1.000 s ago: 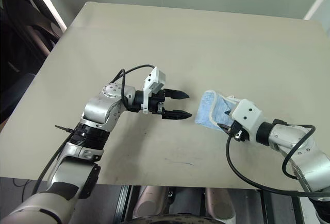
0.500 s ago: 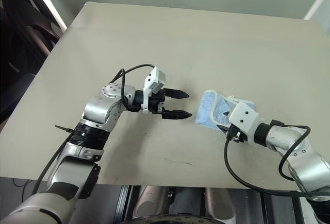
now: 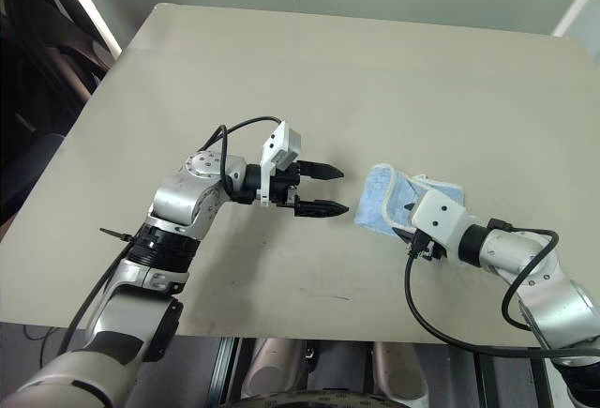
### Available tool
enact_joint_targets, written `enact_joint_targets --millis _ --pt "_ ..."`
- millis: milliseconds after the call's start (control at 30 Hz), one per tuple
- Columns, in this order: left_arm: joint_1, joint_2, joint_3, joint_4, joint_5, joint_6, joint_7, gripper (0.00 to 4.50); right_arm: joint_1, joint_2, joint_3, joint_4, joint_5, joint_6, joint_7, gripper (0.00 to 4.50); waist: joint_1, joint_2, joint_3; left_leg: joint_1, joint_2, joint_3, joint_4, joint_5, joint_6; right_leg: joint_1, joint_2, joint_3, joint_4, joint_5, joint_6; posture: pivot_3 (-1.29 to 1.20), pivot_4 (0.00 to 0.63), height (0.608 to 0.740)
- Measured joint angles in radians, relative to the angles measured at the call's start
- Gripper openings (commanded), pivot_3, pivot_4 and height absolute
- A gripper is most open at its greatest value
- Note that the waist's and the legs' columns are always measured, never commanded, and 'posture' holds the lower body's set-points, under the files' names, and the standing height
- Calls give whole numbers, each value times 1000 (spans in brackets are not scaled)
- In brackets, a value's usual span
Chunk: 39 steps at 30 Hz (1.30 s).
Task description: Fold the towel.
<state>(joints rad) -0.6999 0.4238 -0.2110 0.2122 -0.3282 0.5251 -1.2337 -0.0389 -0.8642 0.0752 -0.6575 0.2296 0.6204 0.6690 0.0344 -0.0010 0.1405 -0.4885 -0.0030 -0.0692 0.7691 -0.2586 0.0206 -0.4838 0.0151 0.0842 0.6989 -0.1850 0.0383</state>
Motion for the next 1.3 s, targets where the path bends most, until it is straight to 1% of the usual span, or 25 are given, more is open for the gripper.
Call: enact_joint_targets --millis 333,733,800,933,1133,1300 --pt "0 -1 -2 1 5 -3 -1 4500 28 -4 -10 4 -27 -24 0 2273 0 0 0 0 0 0 0 0 0 0 0 0 0 0 0 0 150 697" --pt "0 -5 -5 2 8 -5 -3 4500 13 15 -15 23 -61 -28 -11 2273 0 0 0 0 0 0 0 0 0 1 0 0 0 0 0 0 150 697" --pt "0 -5 -6 2 8 -5 -3 4500 5 36 -30 23 -51 -20 -12 2273 0 0 0 0 0 0 0 0 0 0 0 0 0 0 0 0 150 697" --pt "0 -5 -6 2 9 -5 -2 4500 -20 64 -106 18 5 23 -11 2273 0 0 0 0 0 0 0 0 0 1 0 0 0 0 0 0 150 697" --pt "0 -5 -7 2 9 -6 -3 4500 -2 61 -164 13 34 70 -10 2273 1 0 0 0 0 0 0 0 0 1 0 0 0 0 0 0 150 697" --pt "0 -8 -7 4 9 -10 -3 4500 37 52 -247 7 45 112 -11 2273 -1 0 0 1 0 0 0 0 0 1 0 0 0 0 0 0 150 697"
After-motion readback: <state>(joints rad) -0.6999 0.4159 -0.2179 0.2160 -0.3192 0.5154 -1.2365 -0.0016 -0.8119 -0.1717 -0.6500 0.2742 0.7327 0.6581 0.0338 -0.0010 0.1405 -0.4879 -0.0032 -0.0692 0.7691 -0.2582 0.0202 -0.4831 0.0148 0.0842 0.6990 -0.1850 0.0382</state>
